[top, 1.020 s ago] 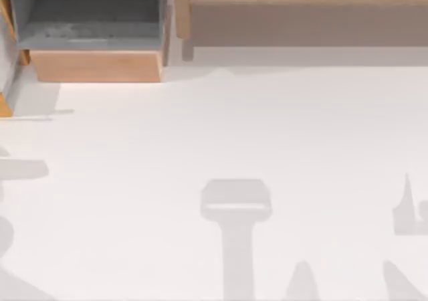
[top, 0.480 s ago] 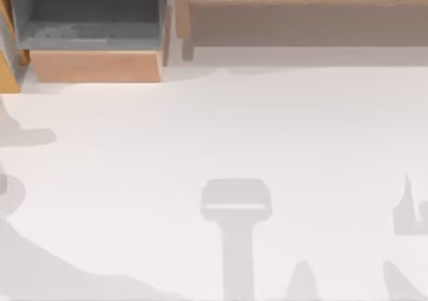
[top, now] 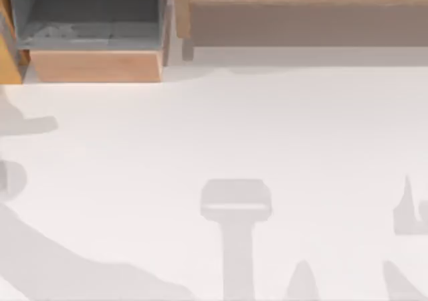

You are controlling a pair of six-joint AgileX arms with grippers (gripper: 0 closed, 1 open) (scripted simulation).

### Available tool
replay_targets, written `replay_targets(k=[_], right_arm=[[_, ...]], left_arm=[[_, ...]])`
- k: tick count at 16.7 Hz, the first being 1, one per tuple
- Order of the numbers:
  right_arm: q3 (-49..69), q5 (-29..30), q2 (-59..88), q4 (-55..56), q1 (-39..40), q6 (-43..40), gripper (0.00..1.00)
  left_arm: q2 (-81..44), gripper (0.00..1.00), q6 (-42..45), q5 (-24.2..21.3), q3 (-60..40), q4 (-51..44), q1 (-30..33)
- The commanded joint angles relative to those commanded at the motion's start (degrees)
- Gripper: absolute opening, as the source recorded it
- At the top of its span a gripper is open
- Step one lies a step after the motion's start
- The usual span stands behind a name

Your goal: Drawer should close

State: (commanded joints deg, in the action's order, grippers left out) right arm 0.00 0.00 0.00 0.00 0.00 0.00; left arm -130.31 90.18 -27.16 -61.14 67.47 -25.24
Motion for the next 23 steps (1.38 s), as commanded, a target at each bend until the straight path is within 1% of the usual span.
replay_targets(k=[5,10,23], right_arm=[[0.0,0.0,0.0,0.0,0.0,0.0,1.0],[0.0,0.0,0.0,0.0,0.0,0.0,1.0],[0.0,0.0,0.0,0.0,0.0,0.0,1.0]], left_arm=[[-4.29,0.0,-0.21,2.17,-9.17,-5.04,2.34],[-4.98,0.0,-0.2,2.56,-10.68,-5.88,2.71],[-4.98,0.98,-0.2,2.56,-10.68,-5.88,2.71]])
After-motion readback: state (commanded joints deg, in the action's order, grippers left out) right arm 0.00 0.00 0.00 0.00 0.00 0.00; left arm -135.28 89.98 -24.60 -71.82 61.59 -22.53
